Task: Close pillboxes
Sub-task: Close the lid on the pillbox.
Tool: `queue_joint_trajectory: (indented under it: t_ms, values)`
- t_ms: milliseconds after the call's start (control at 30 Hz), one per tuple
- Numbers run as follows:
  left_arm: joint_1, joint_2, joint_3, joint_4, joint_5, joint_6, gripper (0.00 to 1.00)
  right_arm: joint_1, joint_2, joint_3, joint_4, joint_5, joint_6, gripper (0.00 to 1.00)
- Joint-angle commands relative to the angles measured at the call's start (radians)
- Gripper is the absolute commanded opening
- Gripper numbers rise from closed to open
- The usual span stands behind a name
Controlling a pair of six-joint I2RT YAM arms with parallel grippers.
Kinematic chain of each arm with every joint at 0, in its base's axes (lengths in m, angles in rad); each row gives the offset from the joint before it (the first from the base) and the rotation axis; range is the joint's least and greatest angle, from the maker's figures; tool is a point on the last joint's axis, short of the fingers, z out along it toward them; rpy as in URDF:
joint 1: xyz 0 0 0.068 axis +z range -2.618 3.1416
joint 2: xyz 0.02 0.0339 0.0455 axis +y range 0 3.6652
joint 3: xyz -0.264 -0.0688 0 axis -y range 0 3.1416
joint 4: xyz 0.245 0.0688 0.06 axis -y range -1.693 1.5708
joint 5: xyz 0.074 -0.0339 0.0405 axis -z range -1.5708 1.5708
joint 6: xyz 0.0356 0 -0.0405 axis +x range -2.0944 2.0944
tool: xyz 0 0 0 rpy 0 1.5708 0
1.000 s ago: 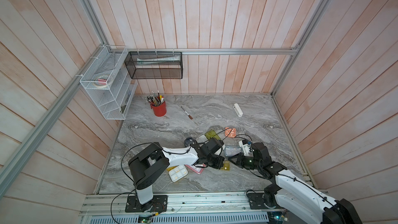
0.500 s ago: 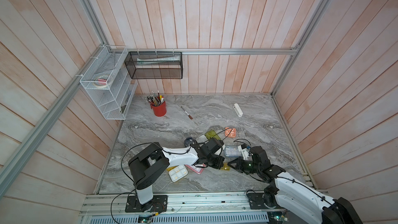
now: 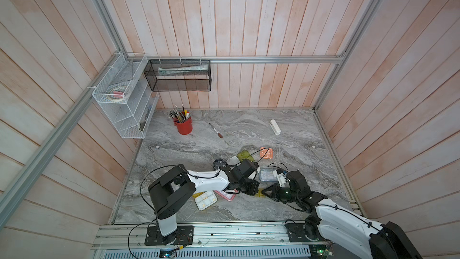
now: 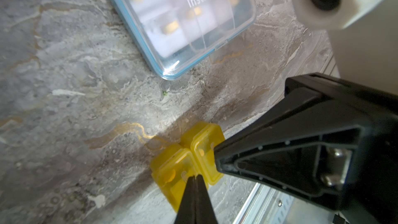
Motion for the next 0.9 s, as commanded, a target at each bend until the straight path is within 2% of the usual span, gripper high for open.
queue_joint_trajectory:
  t_ms: [0, 867]
  values:
    - [-0.003, 0.020, -0.004, -0.020, -0.016, 0.013, 0.00, 0.008, 0.004, -0.015, -0.001, 0.024, 0.006, 0.05]
    - [-0.003, 0.023, -0.004, -0.016, -0.013, 0.012, 0.00, 0.025, 0.042, -0.037, -0.010, 0.080, -0.018, 0.05]
